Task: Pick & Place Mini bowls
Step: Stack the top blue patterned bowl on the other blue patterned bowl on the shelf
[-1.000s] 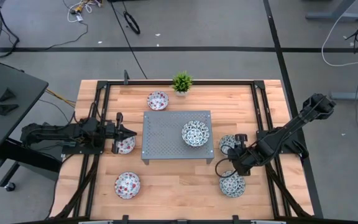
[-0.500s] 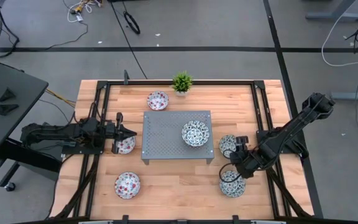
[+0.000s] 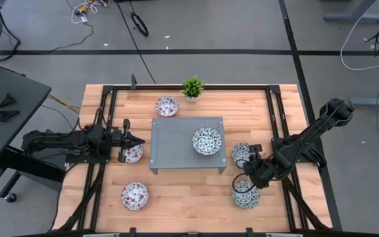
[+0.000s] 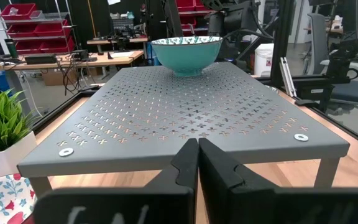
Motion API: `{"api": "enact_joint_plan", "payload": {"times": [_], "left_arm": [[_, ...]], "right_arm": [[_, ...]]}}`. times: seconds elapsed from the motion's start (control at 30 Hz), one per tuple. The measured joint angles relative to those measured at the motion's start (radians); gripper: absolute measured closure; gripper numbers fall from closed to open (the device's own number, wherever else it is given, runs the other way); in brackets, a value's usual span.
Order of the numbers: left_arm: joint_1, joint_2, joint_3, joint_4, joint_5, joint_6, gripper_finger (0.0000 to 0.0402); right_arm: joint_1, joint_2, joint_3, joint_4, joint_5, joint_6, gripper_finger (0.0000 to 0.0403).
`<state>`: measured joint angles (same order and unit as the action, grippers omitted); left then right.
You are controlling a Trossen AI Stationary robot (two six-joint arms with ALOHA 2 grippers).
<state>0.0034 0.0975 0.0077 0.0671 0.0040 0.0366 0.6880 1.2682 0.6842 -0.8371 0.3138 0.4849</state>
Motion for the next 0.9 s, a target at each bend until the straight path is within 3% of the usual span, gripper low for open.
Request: {"api": "enact_joint_plan", "payload": {"times": [0.3, 0.9], "left_arm": [[0.0, 0.0, 0.0, 0.0, 0.0, 0.0, 0.0383], [0.0, 0.0, 0.0, 0.0, 0.0, 0.0, 0.0383]], "right_arm": [[0.0, 0.0, 0.0, 0.005, -0.025, -0.003, 0.039], [0.0, -0.002, 0.006, -0.003, -0.034, -0.004, 0.0401]]}}
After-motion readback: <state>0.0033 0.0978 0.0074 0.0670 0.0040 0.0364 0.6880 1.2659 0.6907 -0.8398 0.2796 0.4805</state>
